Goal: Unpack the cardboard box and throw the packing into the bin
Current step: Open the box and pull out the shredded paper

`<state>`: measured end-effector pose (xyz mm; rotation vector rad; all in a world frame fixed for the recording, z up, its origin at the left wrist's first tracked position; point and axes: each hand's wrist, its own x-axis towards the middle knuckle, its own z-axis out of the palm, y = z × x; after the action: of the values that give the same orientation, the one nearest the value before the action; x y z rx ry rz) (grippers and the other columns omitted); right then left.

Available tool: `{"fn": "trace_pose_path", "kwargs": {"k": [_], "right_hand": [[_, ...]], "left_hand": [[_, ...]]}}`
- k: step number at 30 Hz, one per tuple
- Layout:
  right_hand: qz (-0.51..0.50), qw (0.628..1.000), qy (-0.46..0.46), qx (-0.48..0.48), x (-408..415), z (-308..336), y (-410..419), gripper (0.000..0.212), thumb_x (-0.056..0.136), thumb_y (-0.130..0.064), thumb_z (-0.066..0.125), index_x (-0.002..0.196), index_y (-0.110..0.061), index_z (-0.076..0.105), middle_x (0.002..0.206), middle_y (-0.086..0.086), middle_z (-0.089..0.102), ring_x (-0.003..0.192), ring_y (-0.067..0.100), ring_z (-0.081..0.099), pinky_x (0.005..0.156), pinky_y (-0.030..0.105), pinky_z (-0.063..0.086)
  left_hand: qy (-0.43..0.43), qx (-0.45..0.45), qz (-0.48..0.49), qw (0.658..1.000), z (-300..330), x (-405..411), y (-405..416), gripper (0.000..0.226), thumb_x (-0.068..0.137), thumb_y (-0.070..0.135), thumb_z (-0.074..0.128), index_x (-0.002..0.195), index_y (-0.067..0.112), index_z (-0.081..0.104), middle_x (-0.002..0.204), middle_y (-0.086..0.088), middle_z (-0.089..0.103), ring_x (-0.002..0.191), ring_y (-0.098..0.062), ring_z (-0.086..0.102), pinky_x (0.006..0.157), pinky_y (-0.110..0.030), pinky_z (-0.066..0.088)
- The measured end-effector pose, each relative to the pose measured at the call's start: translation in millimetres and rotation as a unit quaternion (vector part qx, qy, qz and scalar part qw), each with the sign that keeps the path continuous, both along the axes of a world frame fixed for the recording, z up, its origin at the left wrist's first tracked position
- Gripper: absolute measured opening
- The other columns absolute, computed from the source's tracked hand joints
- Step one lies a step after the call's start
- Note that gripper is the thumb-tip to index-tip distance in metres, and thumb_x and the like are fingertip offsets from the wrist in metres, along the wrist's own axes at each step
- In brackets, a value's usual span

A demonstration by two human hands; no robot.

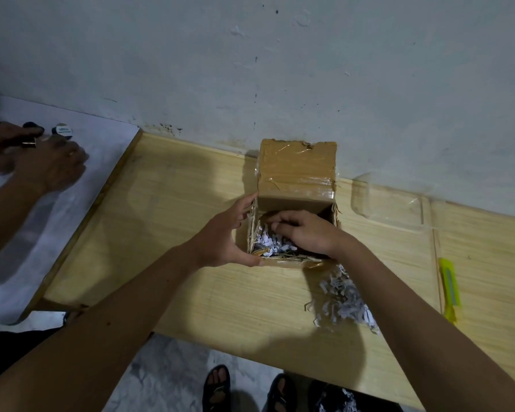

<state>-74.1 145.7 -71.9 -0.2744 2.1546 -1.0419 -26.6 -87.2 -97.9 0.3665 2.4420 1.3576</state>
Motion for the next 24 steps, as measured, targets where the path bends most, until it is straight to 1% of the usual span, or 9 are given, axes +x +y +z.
{"fn": "trace_pose_path", "kwargs": {"k": [3,6,8,11,14,16,18,21,24], "right_hand": [[0.091,0.994,-0.032,0.056,2.0,5.5,-4.3,0.042,0.096,-0.05,0.062,0.138,-0.045,0.059,0.141,-0.013,0.057,0.129,0.013,0.054,0.116,0.038,0.041],[0.097,0.992,-0.075,0.042,1.1,5.5,-9.2,0.045,0.094,-0.042,0.064,0.139,-0.042,0.06,0.15,-0.012,0.052,0.136,0.014,0.05,0.12,0.037,0.036],[0.076,0.991,-0.108,0.004,-0.4,3.0,-9.7,0.04,0.096,-0.032,0.065,0.136,-0.033,0.065,0.144,-0.011,0.059,0.133,0.013,0.053,0.118,0.035,0.037],[0.069,0.989,-0.131,0.001,-2.0,-3.7,-9.9,0.034,0.093,-0.035,0.065,0.126,-0.029,0.07,0.134,-0.008,0.066,0.124,0.014,0.058,0.11,0.036,0.042],[0.031,0.977,-0.207,-0.034,-4.8,-13.4,-11.0,0.018,0.094,-0.023,0.057,0.104,-0.021,0.073,0.102,-0.004,0.072,0.096,0.014,0.062,0.088,0.029,0.044],[0.031,0.968,-0.24,-0.067,-7.4,-18.0,-9.6,0.025,0.088,-0.017,0.059,0.109,-0.022,0.073,0.108,0.0,0.074,0.103,0.018,0.064,0.094,0.032,0.046],[0.076,0.976,-0.197,-0.053,-9.1,-16.9,-8.1,0.034,0.09,-0.011,0.065,0.122,-0.02,0.07,0.122,0.001,0.07,0.114,0.017,0.063,0.099,0.03,0.046],[0.105,0.985,-0.137,-0.026,-8.7,-22.2,-8.1,0.035,0.095,-0.014,0.071,0.129,-0.015,0.066,0.107,-0.007,0.066,0.1,0.009,0.06,0.093,0.026,0.045],[0.115,0.989,-0.088,-0.021,-7.2,-27.7,-10.6,0.026,0.093,-0.017,0.074,0.119,-0.019,0.07,0.098,-0.01,0.065,0.091,0.008,0.058,0.089,0.026,0.045]], "left_hand": [[0.004,-0.001,0.003,1.0,-0.7,0.4,0.5,0.137,0.054,0.042,0.102,0.163,0.037,0.019,0.162,0.008,0.042,0.147,-0.009,0.043,0.12,-0.044,0.04],[0.007,-0.007,-0.002,1.0,-0.2,0.1,0.3,0.136,0.054,0.042,0.102,0.162,0.038,0.019,0.162,0.01,0.042,0.146,-0.01,0.046,0.12,-0.044,0.041],[0.006,-0.007,0.001,1.0,0.1,-0.1,0.2,0.136,0.054,0.043,0.102,0.162,0.04,0.019,0.161,0.012,0.044,0.144,-0.012,0.048,0.12,-0.045,0.041],[0.004,-0.005,0.006,1.0,0.4,0.0,0.7,0.136,0.054,0.044,0.101,0.162,0.039,0.02,0.16,0.013,0.044,0.144,-0.013,0.048,0.119,-0.047,0.041],[0.004,-0.007,0.006,1.0,0.1,0.0,0.7,0.136,0.054,0.046,0.101,0.162,0.038,0.019,0.16,0.01,0.045,0.146,-0.014,0.047,0.119,-0.049,0.042],[0.003,-0.006,0.009,1.0,0.0,-0.2,0.8,0.137,0.052,0.047,0.101,0.162,0.038,0.02,0.159,0.009,0.046,0.145,-0.015,0.048,0.118,-0.05,0.043],[0.002,-0.006,0.012,1.0,-0.3,-0.1,0.9,0.137,0.052,0.047,0.101,0.162,0.037,0.021,0.159,0.008,0.047,0.145,-0.015,0.048,0.118,-0.051,0.043],[0.001,-0.008,0.018,1.0,-0.2,0.6,1.1,0.137,0.051,0.043,0.102,0.162,0.037,0.021,0.157,0.01,0.048,0.144,-0.012,0.049,0.118,-0.049,0.043],[-0.001,-0.006,0.021,1.0,-1.1,0.9,1.4,0.137,0.051,0.036,0.103,0.161,0.037,0.023,0.155,0.014,0.049,0.143,-0.006,0.048,0.118,-0.046,0.043]]}}
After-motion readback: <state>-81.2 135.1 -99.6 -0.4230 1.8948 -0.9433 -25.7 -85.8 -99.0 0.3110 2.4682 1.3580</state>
